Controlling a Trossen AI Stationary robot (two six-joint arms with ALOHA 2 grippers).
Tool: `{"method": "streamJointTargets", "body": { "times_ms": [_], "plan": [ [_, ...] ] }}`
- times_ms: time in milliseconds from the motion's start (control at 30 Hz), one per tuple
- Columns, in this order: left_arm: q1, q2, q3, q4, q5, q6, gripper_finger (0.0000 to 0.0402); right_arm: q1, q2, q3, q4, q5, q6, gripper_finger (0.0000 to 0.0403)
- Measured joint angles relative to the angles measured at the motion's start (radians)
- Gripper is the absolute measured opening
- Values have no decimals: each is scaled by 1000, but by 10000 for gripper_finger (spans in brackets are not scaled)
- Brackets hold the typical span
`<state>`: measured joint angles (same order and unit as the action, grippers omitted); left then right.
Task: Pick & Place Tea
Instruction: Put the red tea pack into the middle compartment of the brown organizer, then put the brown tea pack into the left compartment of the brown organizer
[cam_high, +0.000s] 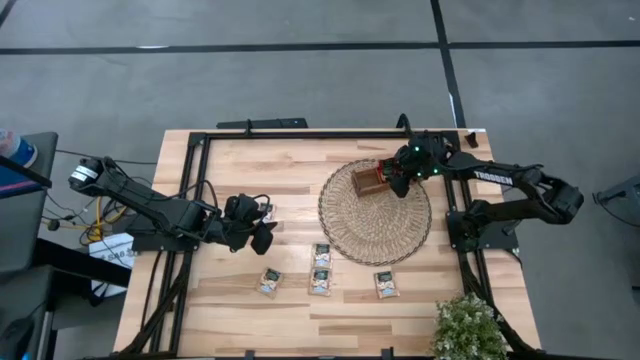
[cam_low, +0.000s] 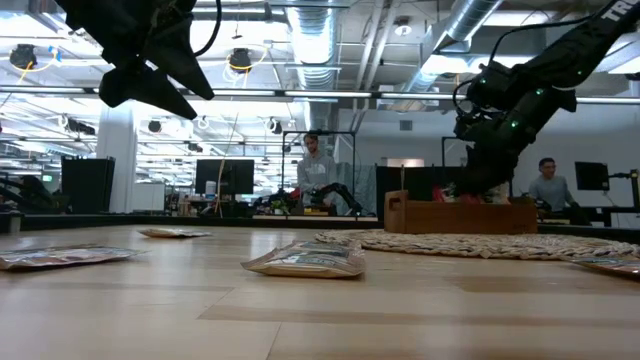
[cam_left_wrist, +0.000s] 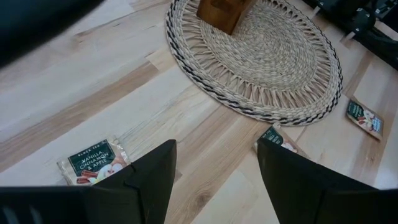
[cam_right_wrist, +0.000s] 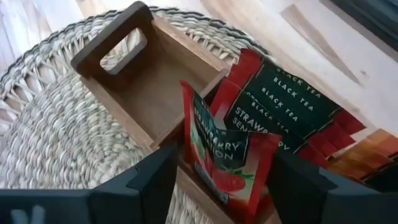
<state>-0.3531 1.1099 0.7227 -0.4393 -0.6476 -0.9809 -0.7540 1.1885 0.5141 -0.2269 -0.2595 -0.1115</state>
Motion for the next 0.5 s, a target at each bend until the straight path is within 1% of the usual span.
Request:
{"method": "streamJointTargets", "body": {
  "times_ms": [67,200,367,500],
  "plan": [
    [0,0,0,0,0,2,218,0,-5,15,-28,0,-2,216],
    [0,0,0,0,4,2,218,0,-53,41,-93,6,-3,212],
    [0,0,0,0,8,4,218,0,-157,57,-196,104,-21,207],
    [0,0,0,0,14,5,218,5,-241,57,-246,106,8,205]
  ]
}}
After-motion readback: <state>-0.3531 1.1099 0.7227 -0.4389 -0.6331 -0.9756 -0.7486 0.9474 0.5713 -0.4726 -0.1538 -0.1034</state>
